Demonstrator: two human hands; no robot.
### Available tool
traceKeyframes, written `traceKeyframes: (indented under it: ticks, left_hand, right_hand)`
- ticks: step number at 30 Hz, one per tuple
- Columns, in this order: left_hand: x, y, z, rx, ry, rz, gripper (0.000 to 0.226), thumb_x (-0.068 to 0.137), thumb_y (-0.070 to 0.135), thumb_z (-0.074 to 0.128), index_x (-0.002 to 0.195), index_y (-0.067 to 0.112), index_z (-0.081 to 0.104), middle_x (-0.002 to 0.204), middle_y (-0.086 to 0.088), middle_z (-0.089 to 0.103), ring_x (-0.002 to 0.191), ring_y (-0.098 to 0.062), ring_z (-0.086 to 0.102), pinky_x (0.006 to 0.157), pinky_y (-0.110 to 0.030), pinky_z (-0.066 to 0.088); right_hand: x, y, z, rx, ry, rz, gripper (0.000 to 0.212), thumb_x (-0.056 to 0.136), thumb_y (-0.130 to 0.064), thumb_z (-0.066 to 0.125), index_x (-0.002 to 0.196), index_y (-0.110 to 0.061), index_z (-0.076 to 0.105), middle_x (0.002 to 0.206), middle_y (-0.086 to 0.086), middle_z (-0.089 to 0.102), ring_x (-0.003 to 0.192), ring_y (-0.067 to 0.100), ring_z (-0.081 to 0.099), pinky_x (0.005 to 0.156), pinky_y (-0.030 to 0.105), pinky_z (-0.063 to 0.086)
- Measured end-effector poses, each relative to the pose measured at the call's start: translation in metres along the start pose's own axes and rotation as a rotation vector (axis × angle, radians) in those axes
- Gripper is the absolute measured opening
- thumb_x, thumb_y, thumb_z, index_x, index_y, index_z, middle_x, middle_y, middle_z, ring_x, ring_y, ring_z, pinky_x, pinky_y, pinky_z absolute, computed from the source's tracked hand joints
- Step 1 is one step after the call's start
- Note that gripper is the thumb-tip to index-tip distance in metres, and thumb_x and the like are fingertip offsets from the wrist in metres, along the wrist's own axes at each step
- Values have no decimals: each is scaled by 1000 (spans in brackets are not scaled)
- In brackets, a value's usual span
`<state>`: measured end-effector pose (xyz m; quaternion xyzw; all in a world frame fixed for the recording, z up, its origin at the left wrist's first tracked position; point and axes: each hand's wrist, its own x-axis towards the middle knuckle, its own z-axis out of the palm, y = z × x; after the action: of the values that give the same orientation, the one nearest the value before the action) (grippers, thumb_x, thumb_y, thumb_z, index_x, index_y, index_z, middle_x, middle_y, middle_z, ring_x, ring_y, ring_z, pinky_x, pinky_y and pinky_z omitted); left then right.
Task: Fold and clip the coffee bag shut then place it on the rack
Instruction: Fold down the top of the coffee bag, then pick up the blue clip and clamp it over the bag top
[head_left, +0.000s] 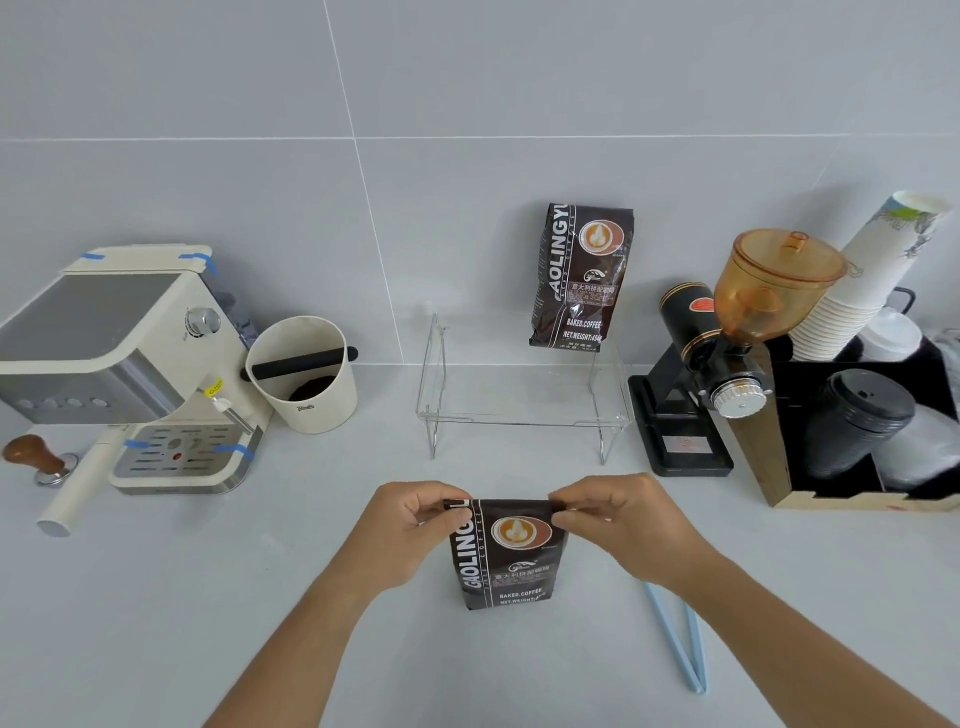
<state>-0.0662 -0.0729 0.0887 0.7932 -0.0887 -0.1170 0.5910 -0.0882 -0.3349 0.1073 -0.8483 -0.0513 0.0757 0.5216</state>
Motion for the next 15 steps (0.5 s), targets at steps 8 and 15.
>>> traceKeyframes:
  ticks: [8, 15]
  left_hand:
    - [-3, -5, 1, -55, 25, -1, 26, 85, -2, 67, 84, 23, 77, 85, 1, 79, 77, -10, 71, 74, -16, 53]
    - [-1, -9, 5, -52, 55, 6, 19, 81, 10, 69, 82, 27, 77, 82, 7, 78, 75, -5, 69, 73, -13, 52]
  right_hand:
    - [-32, 73, -30, -331, 173, 376, 7, 90, -22, 64, 90, -29, 66, 77, -9, 70, 73, 9, 64, 61, 12, 46]
    - [-71, 136, -31, -605, 66, 760, 22, 88, -41, 56, 87, -20, 62, 88, -2, 67, 81, 20, 58, 69, 29, 45]
